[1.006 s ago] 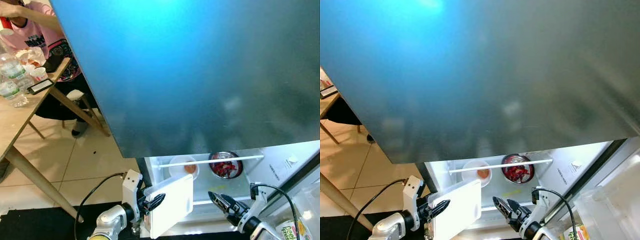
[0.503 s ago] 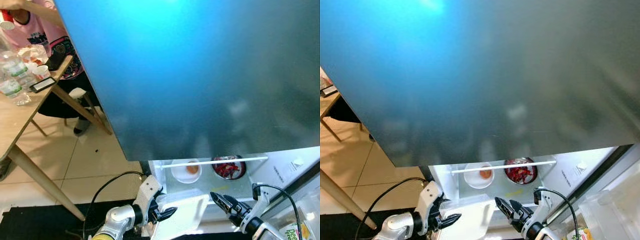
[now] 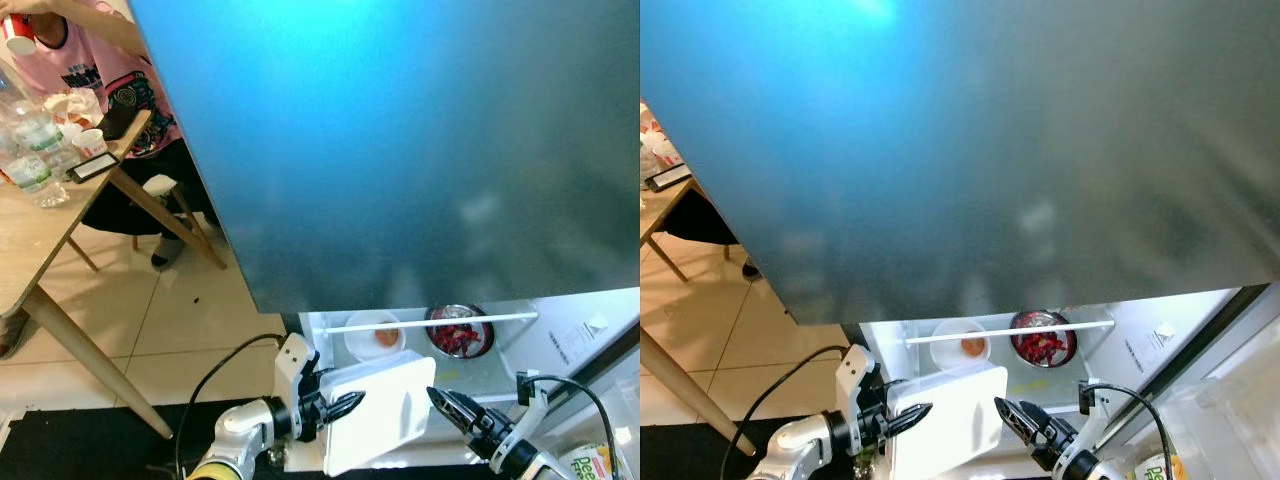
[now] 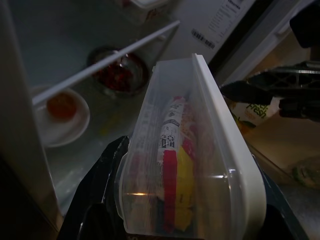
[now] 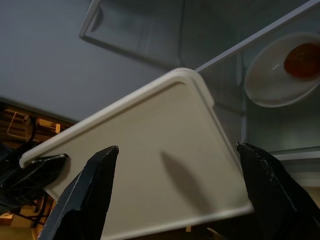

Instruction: Restocking fridge

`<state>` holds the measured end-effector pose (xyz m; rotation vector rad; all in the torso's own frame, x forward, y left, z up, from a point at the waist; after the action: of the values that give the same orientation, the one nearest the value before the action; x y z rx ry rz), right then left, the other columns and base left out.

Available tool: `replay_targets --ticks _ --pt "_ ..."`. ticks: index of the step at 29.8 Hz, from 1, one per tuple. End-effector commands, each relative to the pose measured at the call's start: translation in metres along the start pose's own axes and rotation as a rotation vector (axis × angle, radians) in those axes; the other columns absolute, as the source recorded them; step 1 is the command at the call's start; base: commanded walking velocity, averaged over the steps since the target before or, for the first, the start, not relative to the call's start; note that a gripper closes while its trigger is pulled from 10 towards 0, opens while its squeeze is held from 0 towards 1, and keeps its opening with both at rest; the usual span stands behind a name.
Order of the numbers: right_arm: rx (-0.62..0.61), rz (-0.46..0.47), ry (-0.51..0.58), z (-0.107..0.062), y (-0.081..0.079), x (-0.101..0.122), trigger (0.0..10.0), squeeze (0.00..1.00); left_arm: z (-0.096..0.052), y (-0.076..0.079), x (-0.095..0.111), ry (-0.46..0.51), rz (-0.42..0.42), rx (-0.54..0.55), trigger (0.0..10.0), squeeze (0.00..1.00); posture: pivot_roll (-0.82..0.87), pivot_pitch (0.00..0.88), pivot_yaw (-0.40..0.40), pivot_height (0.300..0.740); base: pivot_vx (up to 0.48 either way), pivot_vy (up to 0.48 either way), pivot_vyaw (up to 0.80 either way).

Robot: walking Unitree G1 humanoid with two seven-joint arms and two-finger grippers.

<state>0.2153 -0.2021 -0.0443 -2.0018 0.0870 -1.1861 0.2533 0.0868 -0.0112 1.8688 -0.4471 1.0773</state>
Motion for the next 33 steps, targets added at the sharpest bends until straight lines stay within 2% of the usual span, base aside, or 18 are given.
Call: replay_targets --ticks 1,4,10,16,33 --pt "-0.005 0.011 0.012 -0.001 0.000 -0.001 10.0 0.00 0.002 0.003 0.003 0.010 0.029 -0.014 10.0 0.00 0.01 0.070 0.069 0.740 0.000 0.000 0.00" --pt "-0.024 0.011 0.007 -0.002 0.002 -0.002 10.0 0.00 0.006 0.010 -0.007 -0.068 0.085 -0.041 10.0 0.00 0.01 0.073 0.069 0.740 0.000 0.000 0.00" --pt "-0.029 0.013 -0.004 -0.002 0.001 -0.004 10.0 0.00 0.007 0.010 -0.018 -0.153 0.109 -0.016 10.0 0.00 0.01 0.072 0.070 0.740 0.000 0.000 0.00" --pt "-0.030 0.014 -0.011 -0.002 0.001 -0.006 10.0 0.00 0.007 0.009 -0.020 -0.171 0.116 0.001 10.0 0.00 0.01 0.072 0.071 0.740 0.000 0.000 0.00" --pt "-0.033 0.016 -0.024 -0.001 0.000 -0.009 10.0 0.00 0.010 0.011 -0.019 -0.160 0.113 0.007 10.0 0.00 0.01 0.072 0.069 0.740 -0.300 0.000 0.00"
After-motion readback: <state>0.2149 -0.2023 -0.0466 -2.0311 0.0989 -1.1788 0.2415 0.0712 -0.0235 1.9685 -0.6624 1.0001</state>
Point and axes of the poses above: a point about 5 cm out from each wrist's last joint towards the gripper, its own z axis pointing out of the wrist towards the gripper, its own x axis along the axis of the wrist's last joint, y = z × x, the point moved 2 cm from there along z, pointing out of the wrist towards the gripper, and after that the axes turned 14 degrees about -z, right-handed, at the moved point
